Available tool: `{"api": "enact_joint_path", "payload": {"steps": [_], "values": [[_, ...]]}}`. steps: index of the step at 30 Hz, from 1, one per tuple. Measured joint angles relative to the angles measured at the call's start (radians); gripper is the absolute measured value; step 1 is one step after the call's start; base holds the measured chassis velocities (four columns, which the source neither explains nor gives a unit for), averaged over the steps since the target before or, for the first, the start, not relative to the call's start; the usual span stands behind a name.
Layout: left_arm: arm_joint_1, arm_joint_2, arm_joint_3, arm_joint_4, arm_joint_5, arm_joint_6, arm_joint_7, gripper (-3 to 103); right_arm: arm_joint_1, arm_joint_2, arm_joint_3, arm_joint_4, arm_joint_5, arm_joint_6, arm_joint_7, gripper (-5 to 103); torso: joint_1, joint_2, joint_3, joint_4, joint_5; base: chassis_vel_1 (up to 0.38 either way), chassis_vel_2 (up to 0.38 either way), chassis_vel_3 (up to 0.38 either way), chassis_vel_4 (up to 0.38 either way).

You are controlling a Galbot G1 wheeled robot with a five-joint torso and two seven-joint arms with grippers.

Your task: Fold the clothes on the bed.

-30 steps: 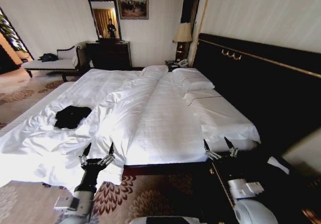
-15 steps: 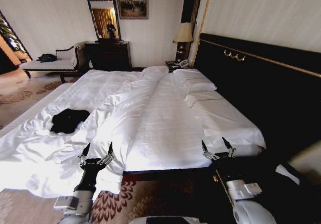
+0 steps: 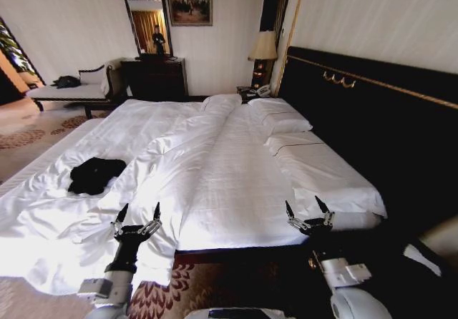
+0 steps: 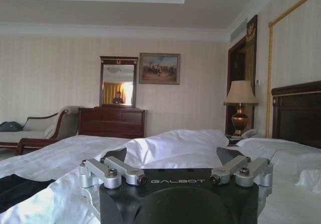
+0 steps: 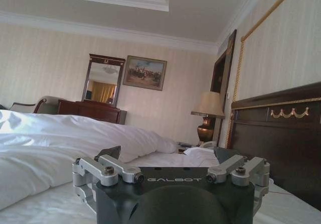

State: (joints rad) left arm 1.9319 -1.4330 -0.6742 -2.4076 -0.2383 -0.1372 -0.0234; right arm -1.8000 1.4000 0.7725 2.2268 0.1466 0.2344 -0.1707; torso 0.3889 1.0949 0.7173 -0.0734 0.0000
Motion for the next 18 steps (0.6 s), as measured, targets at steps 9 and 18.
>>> {"api": "enact_joint_path", "payload": {"steps": [9, 18], "values": [[-0.004, -0.001, -0.01, 0.0, -0.009, 0.0, 0.0, 100, -0.003, 0.008, -0.009, 0.001, -0.02, 0.007, -0.005, 100, 0.0, 0.0, 0.0, 0.0, 0.0, 0.0, 0.0, 0.0, 0.0], [-0.004, -0.002, -0.008, 0.0, -0.008, 0.0, 0.0, 100, -0.003, 0.01, -0.012, -0.002, -0.024, 0.012, -0.011, 100, 0.0, 0.0, 0.0, 0.0, 0.0, 0.034, 0.035, -0.034, -0.048]]}}
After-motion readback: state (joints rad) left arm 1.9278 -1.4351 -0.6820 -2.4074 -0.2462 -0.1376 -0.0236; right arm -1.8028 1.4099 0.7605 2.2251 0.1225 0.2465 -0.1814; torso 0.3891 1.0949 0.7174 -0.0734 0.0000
